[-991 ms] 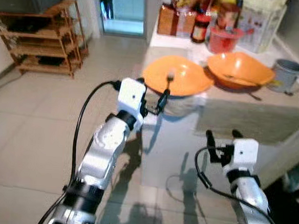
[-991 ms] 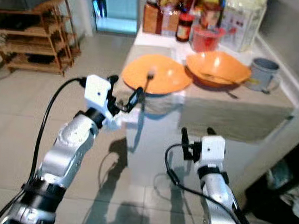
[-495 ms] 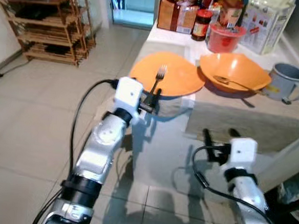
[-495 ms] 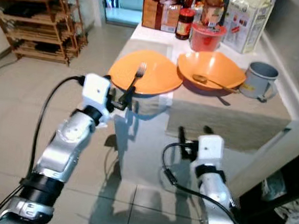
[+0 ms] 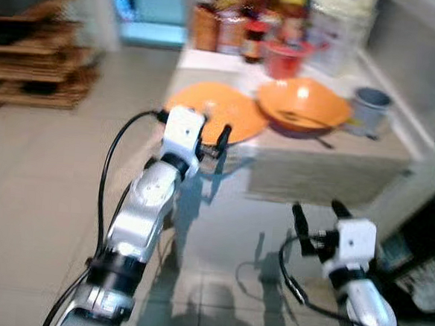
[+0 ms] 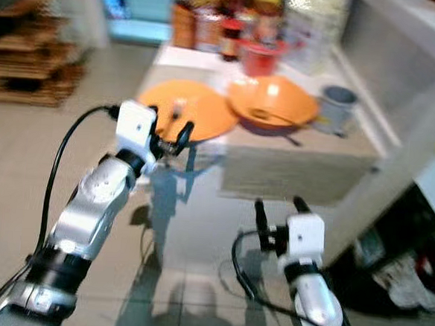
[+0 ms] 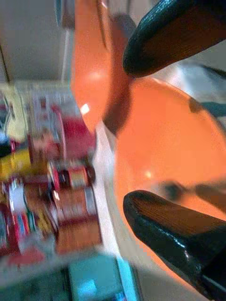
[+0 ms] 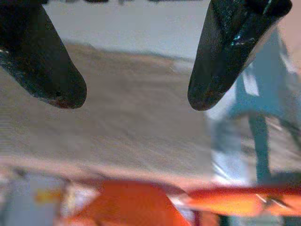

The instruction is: Setting the table

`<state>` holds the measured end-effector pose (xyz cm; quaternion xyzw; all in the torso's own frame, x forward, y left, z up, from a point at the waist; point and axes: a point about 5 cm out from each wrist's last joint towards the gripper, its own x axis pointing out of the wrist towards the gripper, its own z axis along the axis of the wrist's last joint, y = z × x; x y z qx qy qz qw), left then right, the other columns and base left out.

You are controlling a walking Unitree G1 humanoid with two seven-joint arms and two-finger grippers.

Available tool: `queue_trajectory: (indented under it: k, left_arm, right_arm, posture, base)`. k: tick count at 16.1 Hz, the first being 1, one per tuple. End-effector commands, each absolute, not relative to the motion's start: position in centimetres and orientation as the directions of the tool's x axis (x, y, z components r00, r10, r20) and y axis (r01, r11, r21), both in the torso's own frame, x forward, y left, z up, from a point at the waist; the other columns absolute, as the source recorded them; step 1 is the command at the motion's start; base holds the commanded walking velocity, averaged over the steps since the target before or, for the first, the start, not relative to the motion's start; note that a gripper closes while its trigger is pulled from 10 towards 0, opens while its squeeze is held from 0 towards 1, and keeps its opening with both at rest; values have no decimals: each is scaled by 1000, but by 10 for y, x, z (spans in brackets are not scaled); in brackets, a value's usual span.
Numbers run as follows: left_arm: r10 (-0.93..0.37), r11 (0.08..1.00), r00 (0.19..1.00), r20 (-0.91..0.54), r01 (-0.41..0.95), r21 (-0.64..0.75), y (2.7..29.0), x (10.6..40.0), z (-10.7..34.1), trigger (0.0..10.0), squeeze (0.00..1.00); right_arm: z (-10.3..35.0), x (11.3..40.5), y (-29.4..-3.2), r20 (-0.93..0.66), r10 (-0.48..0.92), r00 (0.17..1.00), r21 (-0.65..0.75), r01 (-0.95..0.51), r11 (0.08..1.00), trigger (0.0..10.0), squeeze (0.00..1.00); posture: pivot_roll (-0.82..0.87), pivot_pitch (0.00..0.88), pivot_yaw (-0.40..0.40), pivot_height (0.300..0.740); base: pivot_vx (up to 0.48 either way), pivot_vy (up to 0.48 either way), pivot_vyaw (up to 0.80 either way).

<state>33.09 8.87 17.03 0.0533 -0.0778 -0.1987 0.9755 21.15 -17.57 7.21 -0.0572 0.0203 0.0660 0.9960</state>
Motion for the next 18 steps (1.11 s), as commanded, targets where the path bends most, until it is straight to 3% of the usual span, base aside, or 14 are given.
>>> queue_trajectory:
  k: [1,3,5,8,12,13,14,15,18]
  left_arm:
    - [-414,907,901,130,397,138,82,335,179,10000,0]
    - [-357,932,922,149,341,122,85,341,184,10000,0]
    - [-282,955,948,144,263,141,94,346,186,10000,0]
    - [-268,956,956,121,249,153,95,349,190,10000,0]
    - [-349,924,937,31,338,178,93,362,214,10000,0]
    - [-397,898,917,-48,398,185,89,365,215,10000,0]
    - [-416,890,905,-88,425,161,87,366,213,10000,0]
    - [-487,849,844,-228,518,105,79,364,204,10000,0]
    - [-564,811,758,-329,583,-49,68,359,195,10000,0]
  right_arm:
    - [79,214,-173,-31,142,989,-119,-145,982,10000,0]
    - [79,213,-173,-33,130,991,-106,-133,985,10000,0]
    - [79,213,-173,-37,126,991,-94,-129,987,10000,0]
    - [79,212,-173,-43,129,991,-91,-132,987,10000,0]
    - [78,210,-171,-60,142,988,-87,-147,985,10000,0]
    - [78,210,-171,-61,144,988,-86,-149,985,10000,0]
    - [78,210,-171,-62,145,987,-87,-150,985,10000,0]
    - [80,213,-168,-53,148,988,-90,-152,984,10000,0]
    - [85,216,-166,-37,148,988,-90,-151,985,10000,0]
  posture:
    - [-119,0,28,727]
    - [-124,0,32,727]
    - [-125,0,32,727]
    - [-122,0,29,727]
    - [-113,0,27,727]
    - [-112,0,27,727]
    - [-112,0,27,727]
    - [-109,0,40,727]
    - [-113,0,43,727]
  base:
    - [480,0,0]
    - [471,0,0]
    - [0,0,0]
    - [0,0,0]
    - [0,0,0]
    - [0,0,0]
    - [0,0,0]
    - [0,0,0]
    - [0,0,0]
